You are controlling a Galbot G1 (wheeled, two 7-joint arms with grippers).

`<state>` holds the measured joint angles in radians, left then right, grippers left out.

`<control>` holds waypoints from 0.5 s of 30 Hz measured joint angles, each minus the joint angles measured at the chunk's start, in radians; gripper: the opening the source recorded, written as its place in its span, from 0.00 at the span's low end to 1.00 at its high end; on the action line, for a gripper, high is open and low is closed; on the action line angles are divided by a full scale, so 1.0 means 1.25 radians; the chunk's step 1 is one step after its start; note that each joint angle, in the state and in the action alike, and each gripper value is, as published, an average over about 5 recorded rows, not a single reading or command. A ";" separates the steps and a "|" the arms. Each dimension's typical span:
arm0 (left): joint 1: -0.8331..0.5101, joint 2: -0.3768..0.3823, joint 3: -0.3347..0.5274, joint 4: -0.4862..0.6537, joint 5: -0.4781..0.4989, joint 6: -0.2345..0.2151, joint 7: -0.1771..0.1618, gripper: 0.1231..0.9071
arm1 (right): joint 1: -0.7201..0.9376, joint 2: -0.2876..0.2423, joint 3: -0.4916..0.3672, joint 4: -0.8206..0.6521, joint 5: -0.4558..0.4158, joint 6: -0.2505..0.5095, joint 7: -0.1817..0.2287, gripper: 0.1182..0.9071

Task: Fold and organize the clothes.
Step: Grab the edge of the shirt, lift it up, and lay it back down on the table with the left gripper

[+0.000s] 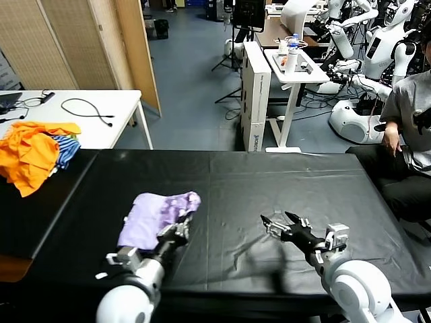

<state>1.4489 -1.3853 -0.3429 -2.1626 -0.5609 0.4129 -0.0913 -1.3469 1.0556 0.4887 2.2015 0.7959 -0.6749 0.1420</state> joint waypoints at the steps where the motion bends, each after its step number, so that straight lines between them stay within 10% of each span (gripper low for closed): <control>1: -0.002 -0.007 0.010 0.002 0.004 0.001 0.002 0.06 | 0.001 -0.001 -0.002 -0.001 0.001 0.000 0.000 1.00; 6: -0.001 -0.020 0.034 0.012 0.050 0.000 0.022 0.17 | 0.012 -0.001 -0.023 -0.005 0.021 -0.010 0.001 1.00; 15: 0.017 0.024 0.004 -0.021 0.106 -0.035 0.068 0.86 | 0.044 0.003 -0.088 -0.018 0.119 -0.038 0.026 1.00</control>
<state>1.4706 -1.3551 -0.3382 -2.1884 -0.4278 0.3692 -0.0058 -1.2922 1.0596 0.3791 2.1794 0.9444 -0.7229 0.1744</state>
